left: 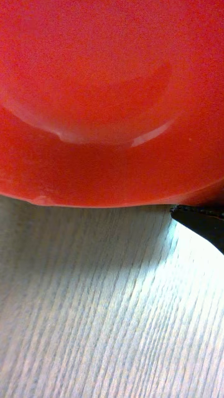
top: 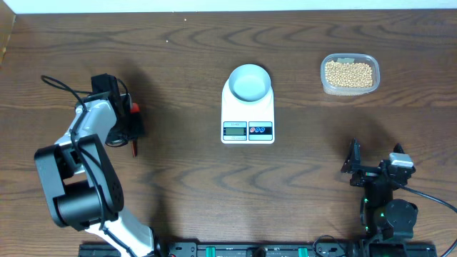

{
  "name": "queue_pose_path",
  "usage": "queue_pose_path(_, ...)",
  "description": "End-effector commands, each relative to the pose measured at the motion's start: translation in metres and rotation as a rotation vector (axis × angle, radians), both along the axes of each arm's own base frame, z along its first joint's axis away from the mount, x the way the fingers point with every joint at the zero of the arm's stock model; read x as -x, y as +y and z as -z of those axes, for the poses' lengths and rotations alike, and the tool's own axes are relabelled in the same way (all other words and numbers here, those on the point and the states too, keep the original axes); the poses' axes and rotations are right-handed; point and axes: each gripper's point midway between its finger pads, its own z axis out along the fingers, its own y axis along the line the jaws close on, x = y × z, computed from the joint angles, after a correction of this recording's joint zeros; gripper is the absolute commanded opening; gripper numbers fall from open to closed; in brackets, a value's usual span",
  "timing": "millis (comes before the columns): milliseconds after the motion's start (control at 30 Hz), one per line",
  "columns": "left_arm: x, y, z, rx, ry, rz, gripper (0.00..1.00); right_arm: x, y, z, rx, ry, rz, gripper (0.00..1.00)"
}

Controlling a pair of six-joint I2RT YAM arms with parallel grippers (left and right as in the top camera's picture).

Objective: Scoop item into bowl and weigh 50g on scale
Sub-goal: 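Lift the red scoop with the left gripper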

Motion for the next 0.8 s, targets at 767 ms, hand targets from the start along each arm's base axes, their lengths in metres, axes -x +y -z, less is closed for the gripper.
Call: queue_pose_path(767, -0.025, -0.101, -0.145, 0.087, -0.41, -0.133, 0.08, 0.0, 0.002, 0.0, -0.008, -0.002, -0.006, 0.99)
